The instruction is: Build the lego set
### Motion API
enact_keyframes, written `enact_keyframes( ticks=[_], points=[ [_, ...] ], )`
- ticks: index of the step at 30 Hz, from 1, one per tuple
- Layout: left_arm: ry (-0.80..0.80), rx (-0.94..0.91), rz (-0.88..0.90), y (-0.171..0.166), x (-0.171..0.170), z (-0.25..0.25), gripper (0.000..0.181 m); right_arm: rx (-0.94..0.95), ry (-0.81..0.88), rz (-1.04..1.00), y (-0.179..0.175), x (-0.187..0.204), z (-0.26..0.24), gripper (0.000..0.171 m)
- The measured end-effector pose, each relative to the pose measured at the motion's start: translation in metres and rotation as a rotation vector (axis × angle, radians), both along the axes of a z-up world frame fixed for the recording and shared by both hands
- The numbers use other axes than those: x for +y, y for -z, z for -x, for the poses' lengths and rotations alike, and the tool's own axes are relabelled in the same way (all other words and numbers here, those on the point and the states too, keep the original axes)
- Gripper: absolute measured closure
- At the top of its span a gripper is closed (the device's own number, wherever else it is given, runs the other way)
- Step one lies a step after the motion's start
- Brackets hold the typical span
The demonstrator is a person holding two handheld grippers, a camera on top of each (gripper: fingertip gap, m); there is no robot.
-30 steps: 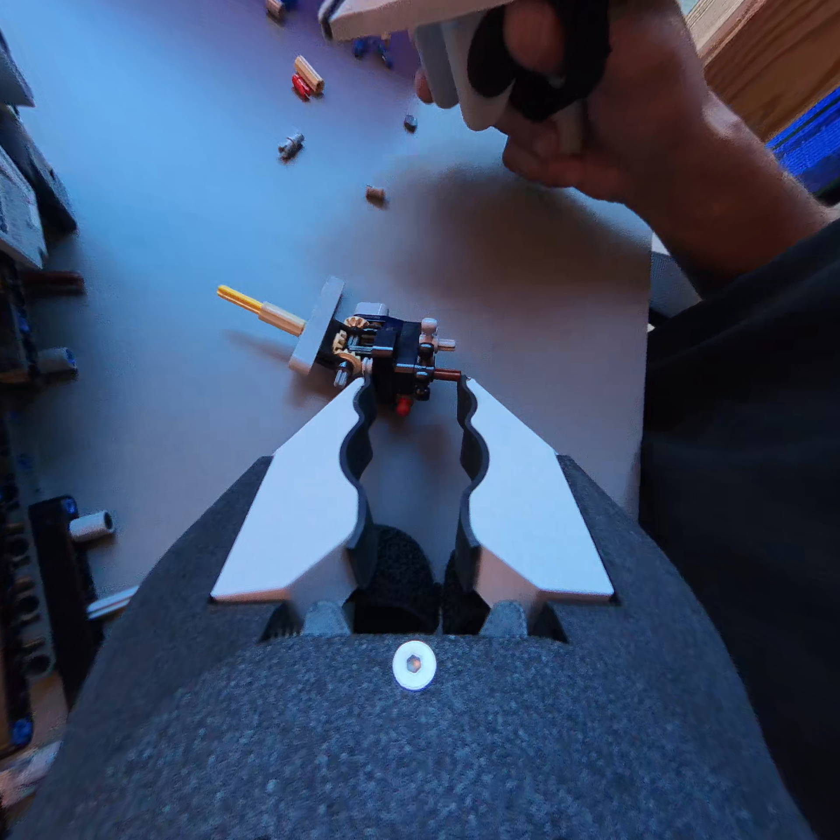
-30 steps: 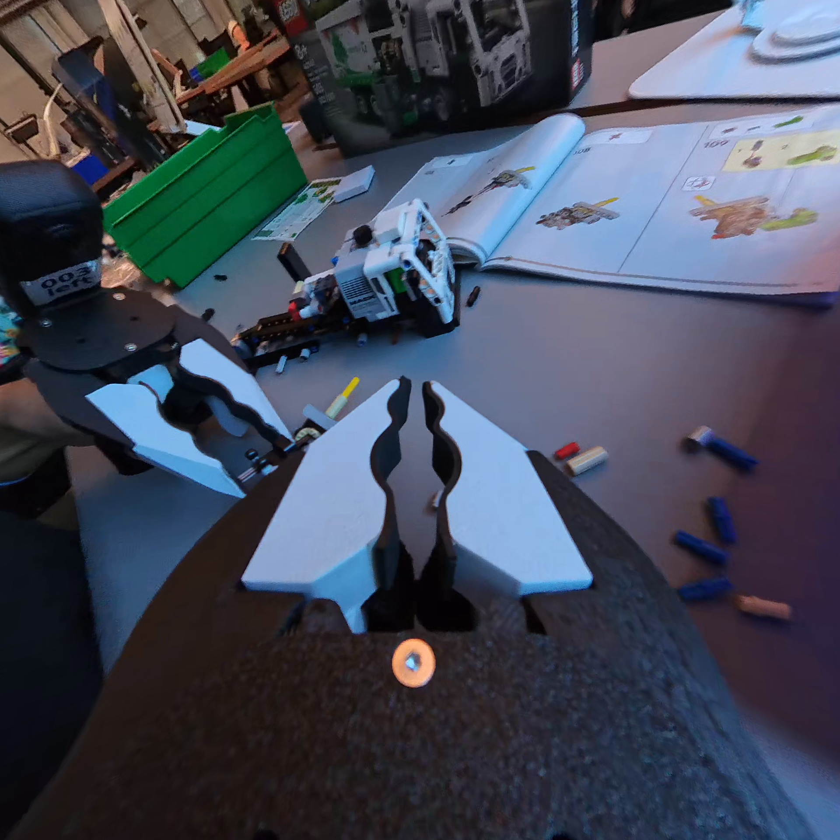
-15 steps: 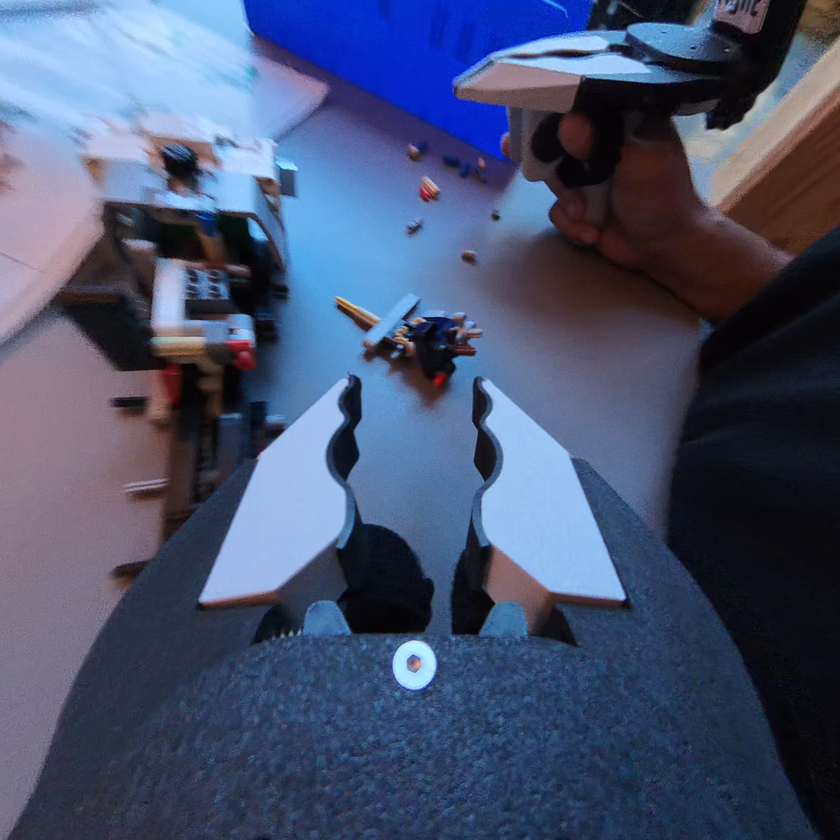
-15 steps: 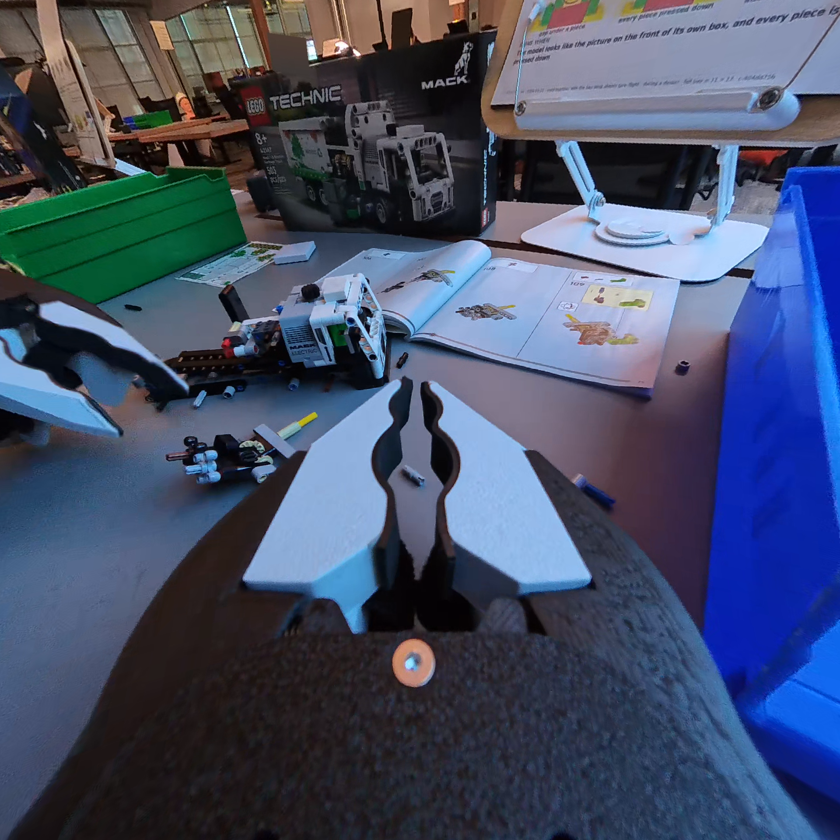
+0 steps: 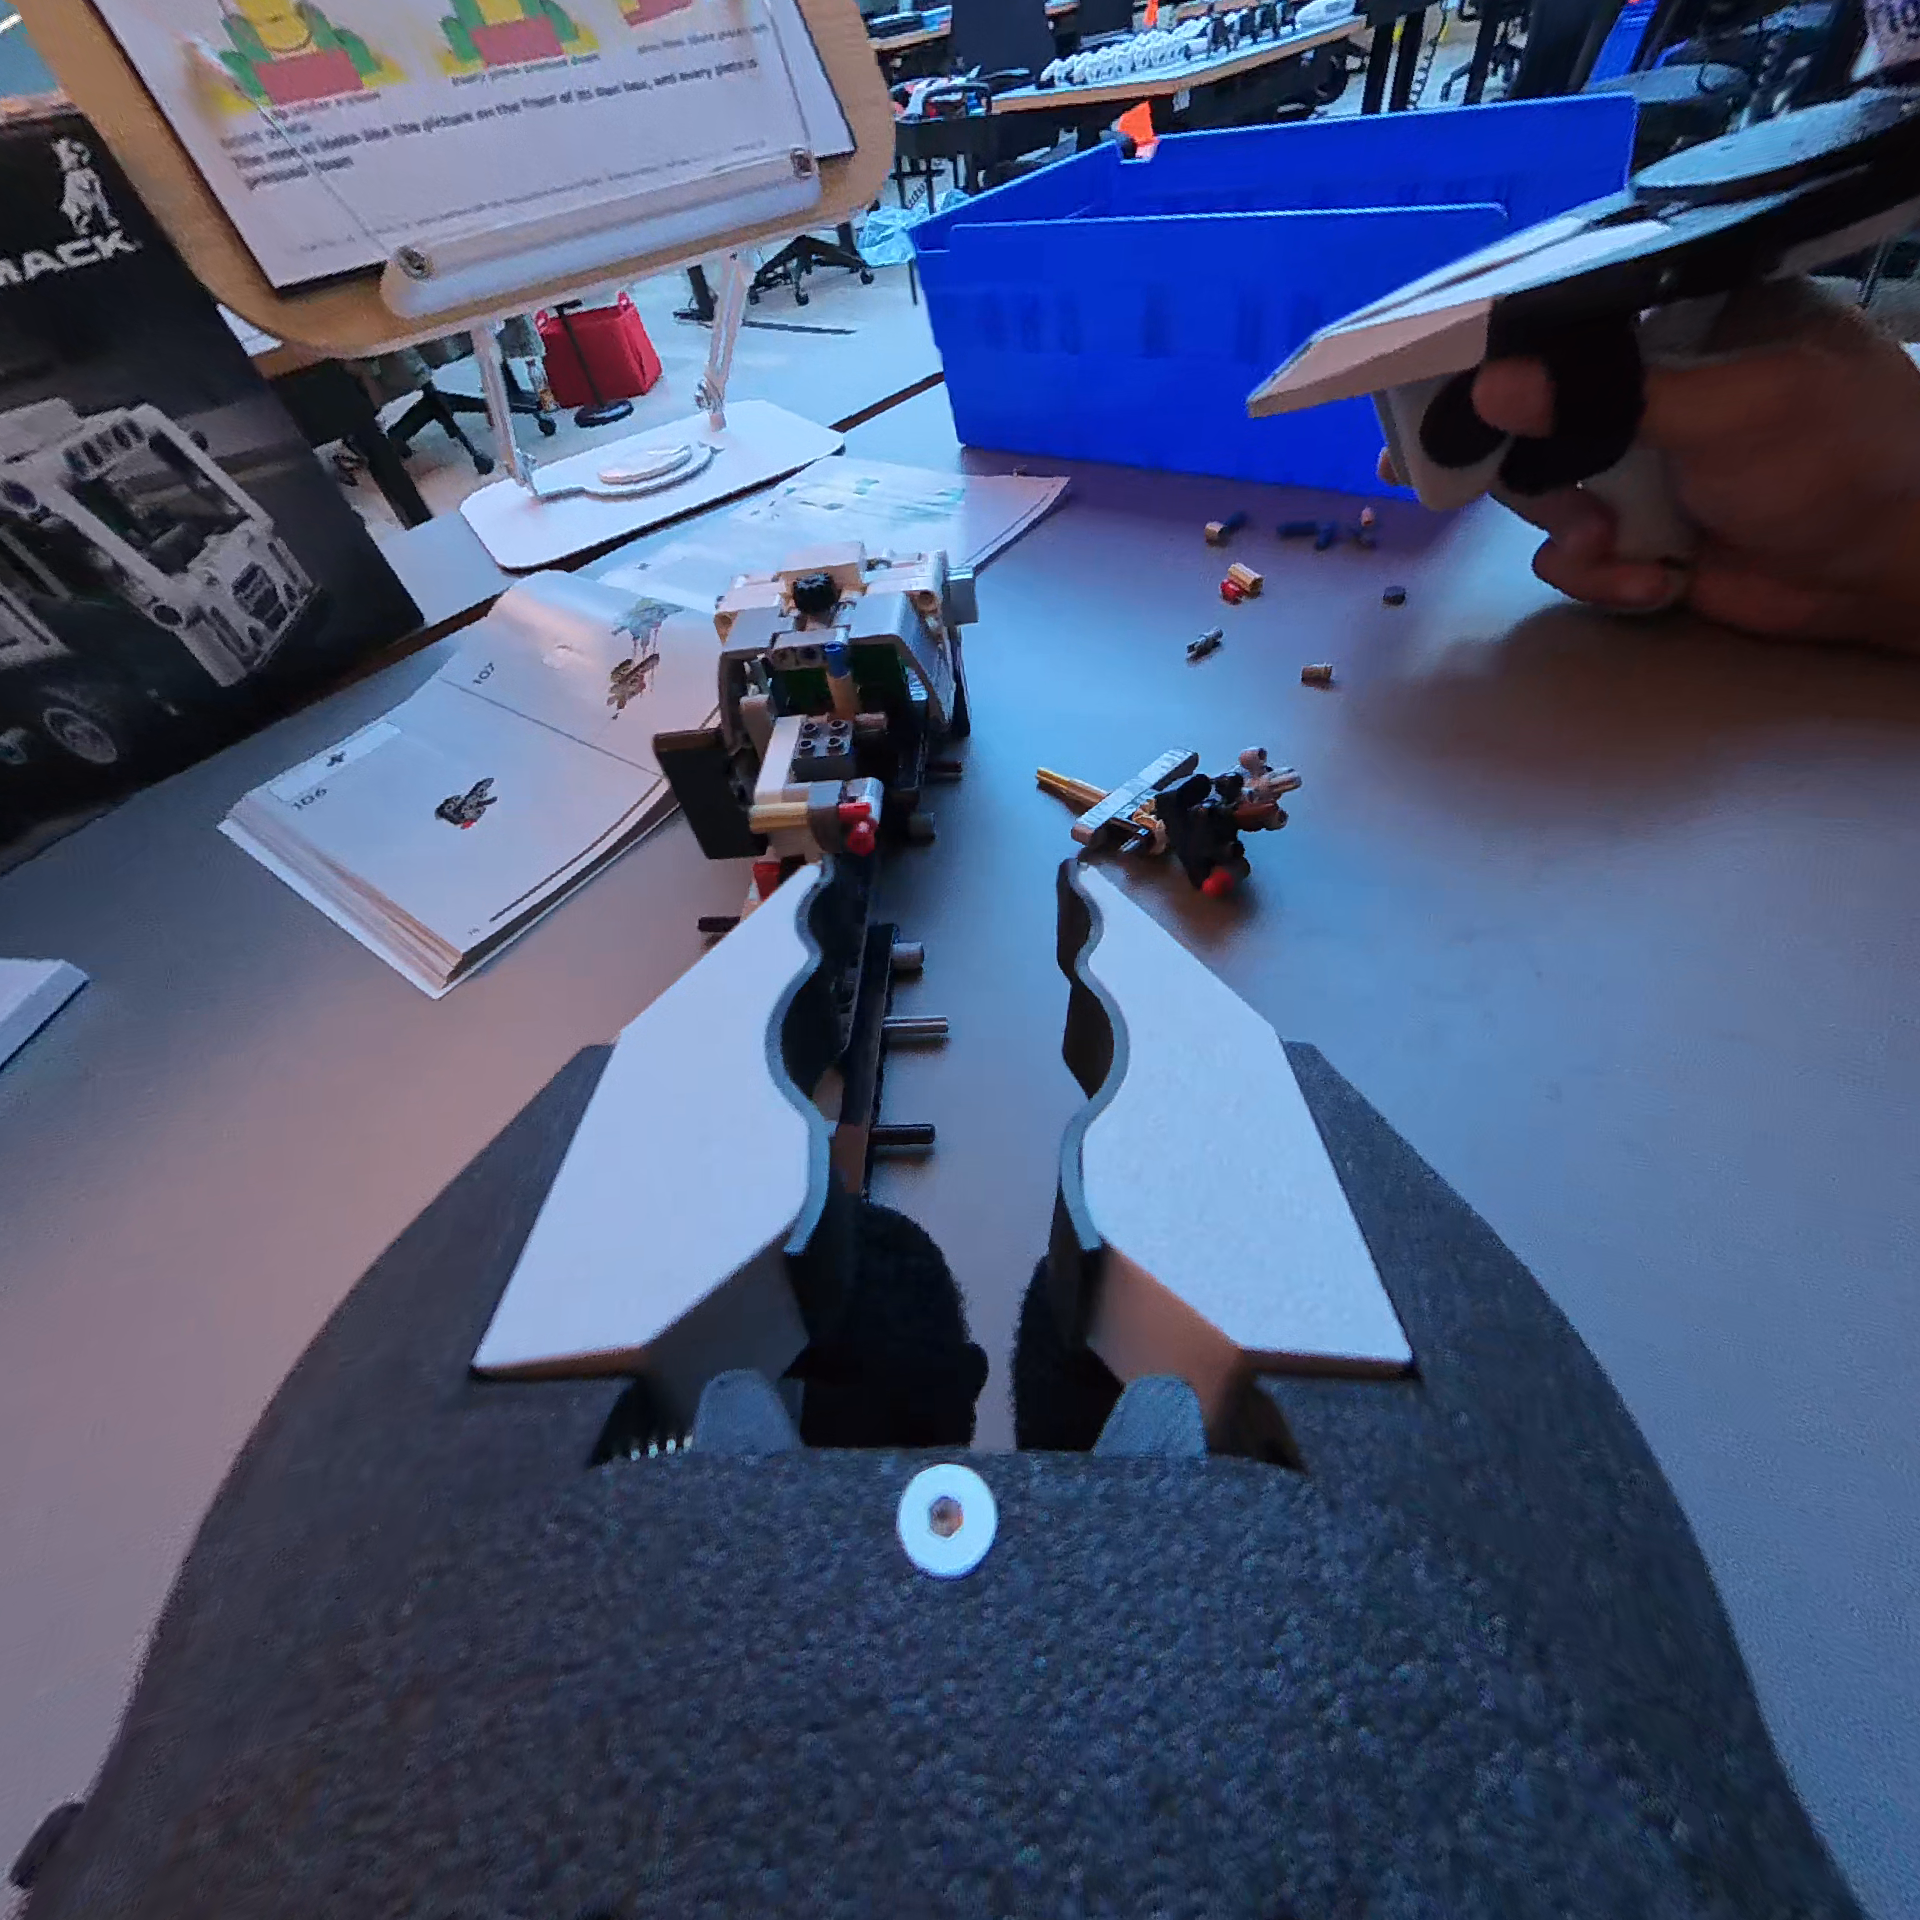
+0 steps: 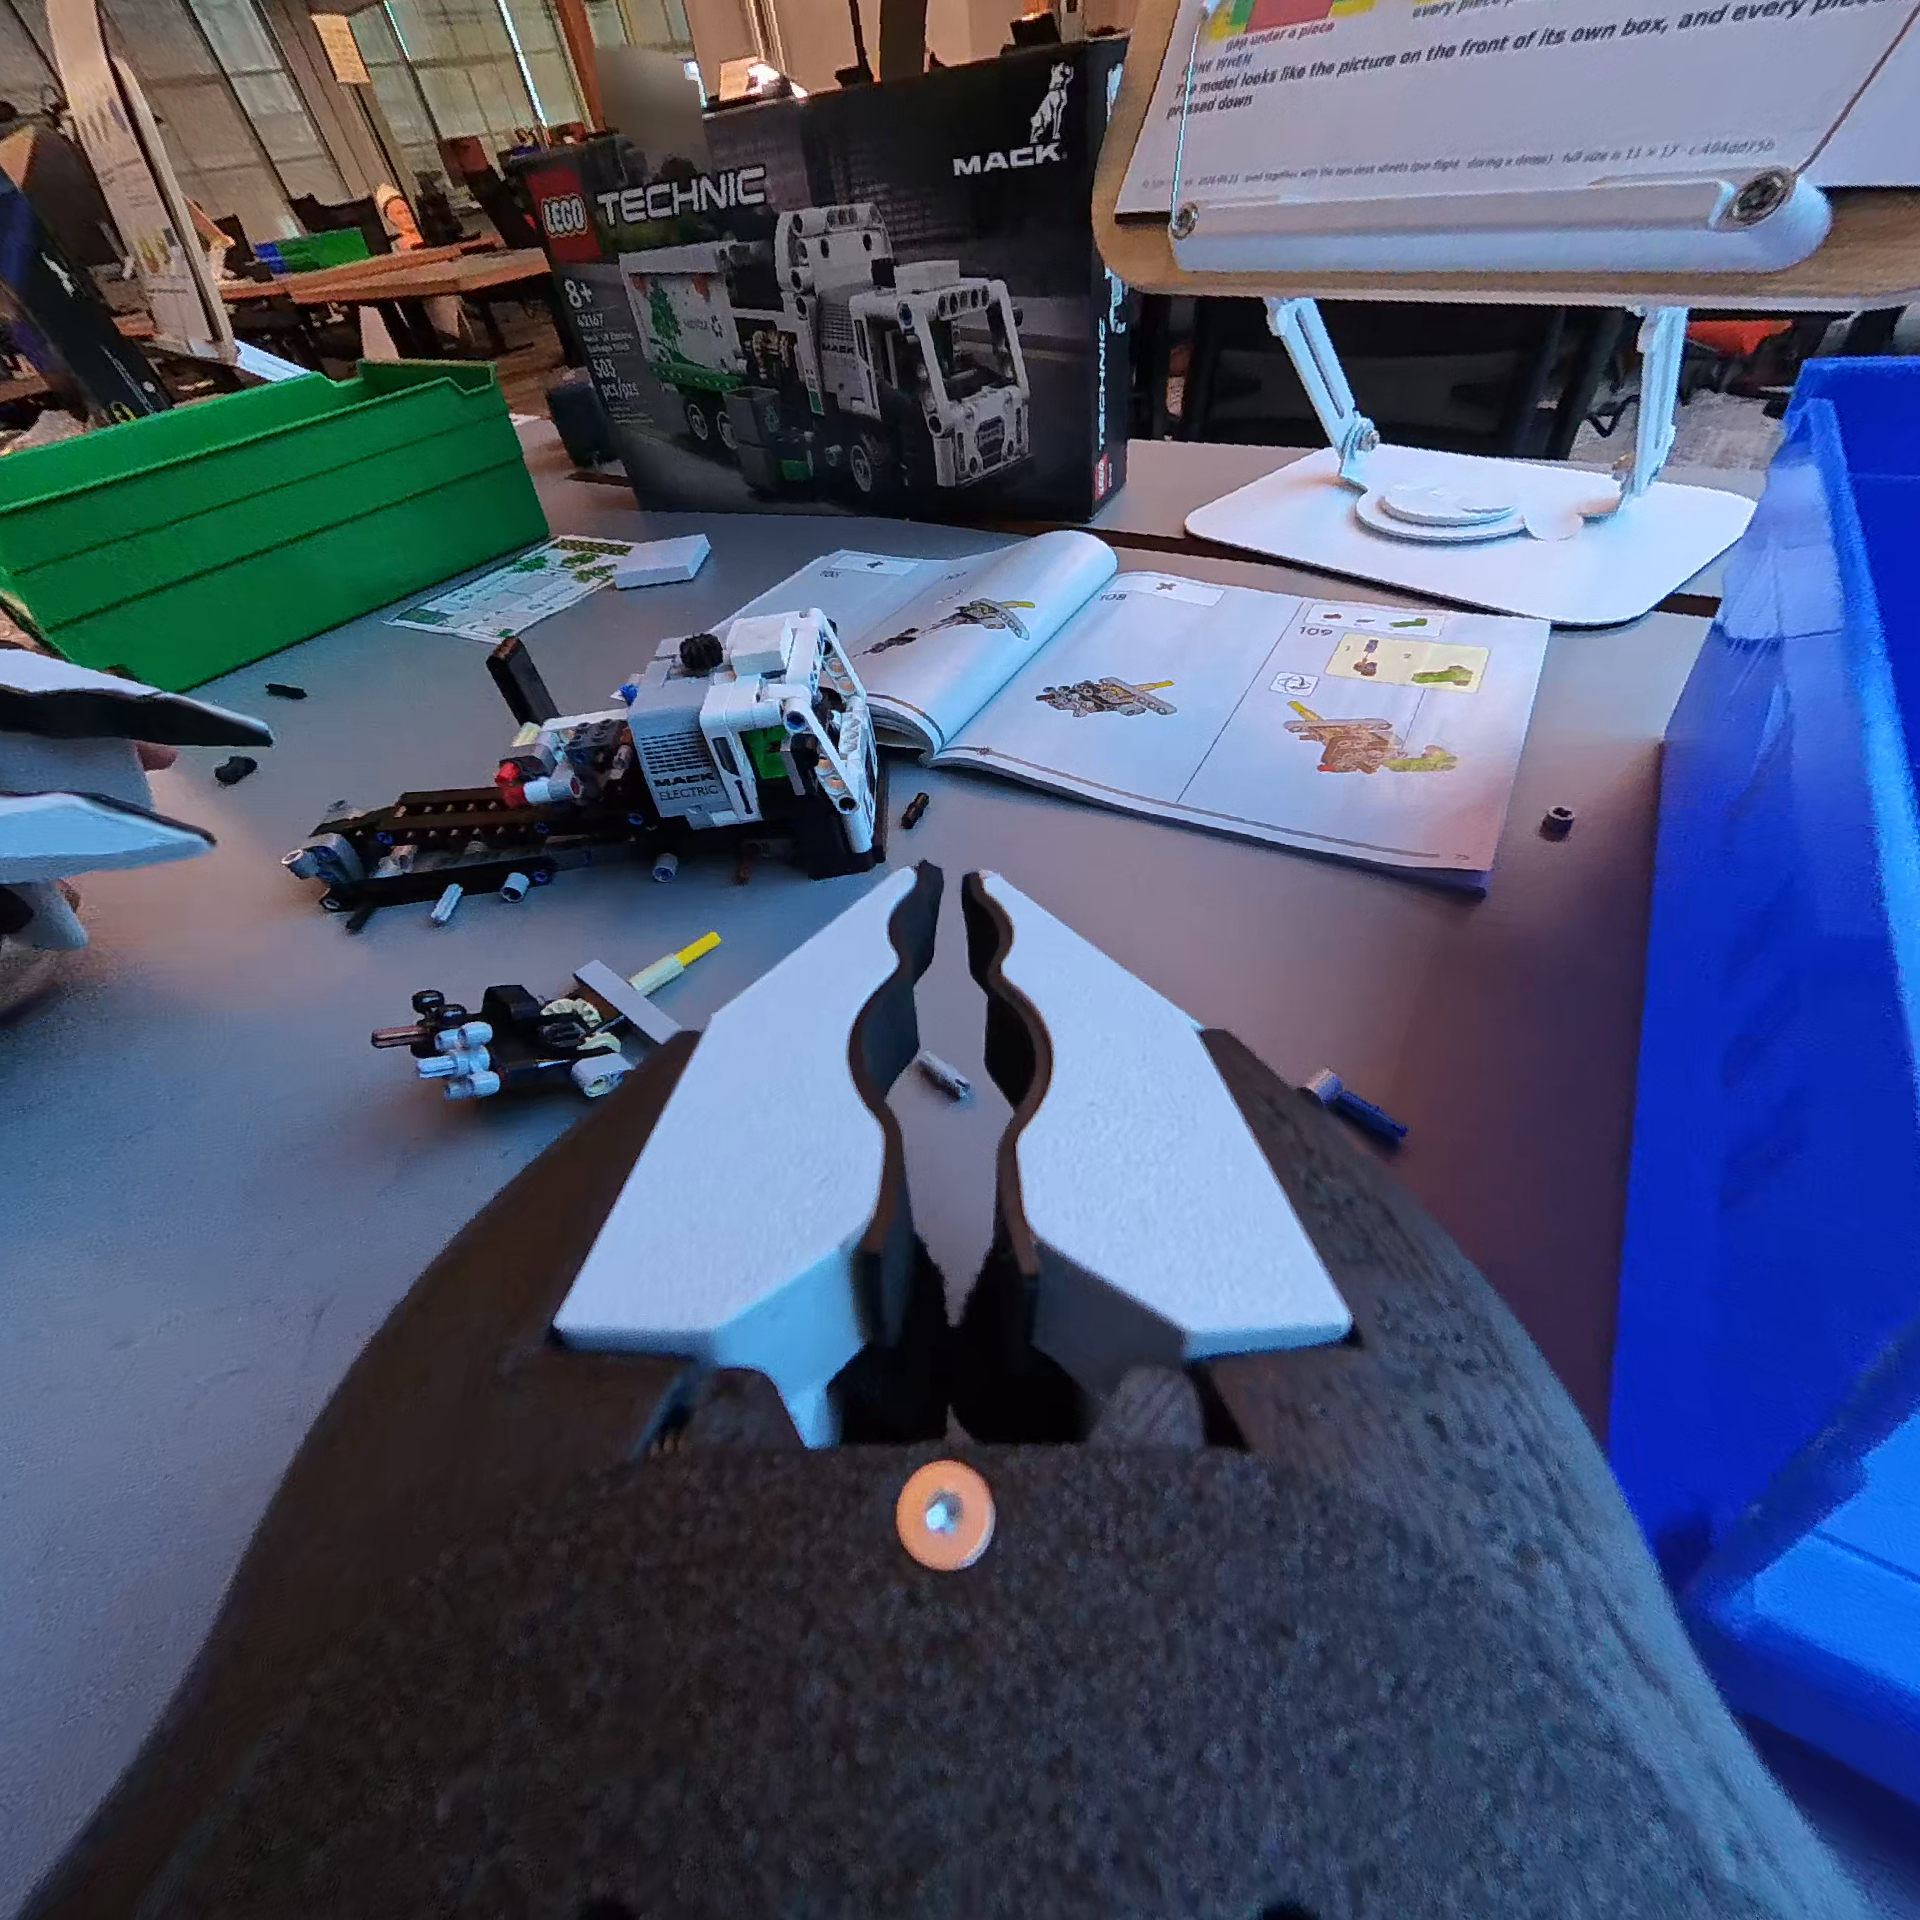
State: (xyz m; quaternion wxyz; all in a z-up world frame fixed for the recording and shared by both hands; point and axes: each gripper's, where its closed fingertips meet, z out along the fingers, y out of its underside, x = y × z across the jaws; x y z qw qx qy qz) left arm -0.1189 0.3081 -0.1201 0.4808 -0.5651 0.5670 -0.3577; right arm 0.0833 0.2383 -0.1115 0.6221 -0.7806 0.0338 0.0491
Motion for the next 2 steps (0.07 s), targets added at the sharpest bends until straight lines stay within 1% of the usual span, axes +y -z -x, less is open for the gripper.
enact_keyframes(
  ticks=[2],
  points=[
    [-0.002, -0.008, 0.029, -0.0006, 0.0023, 0.0005, 0.143, -0.015, 0.016, 0.001, 0.0000, -0.0005, -0.0011, 0.167]
  ],
)
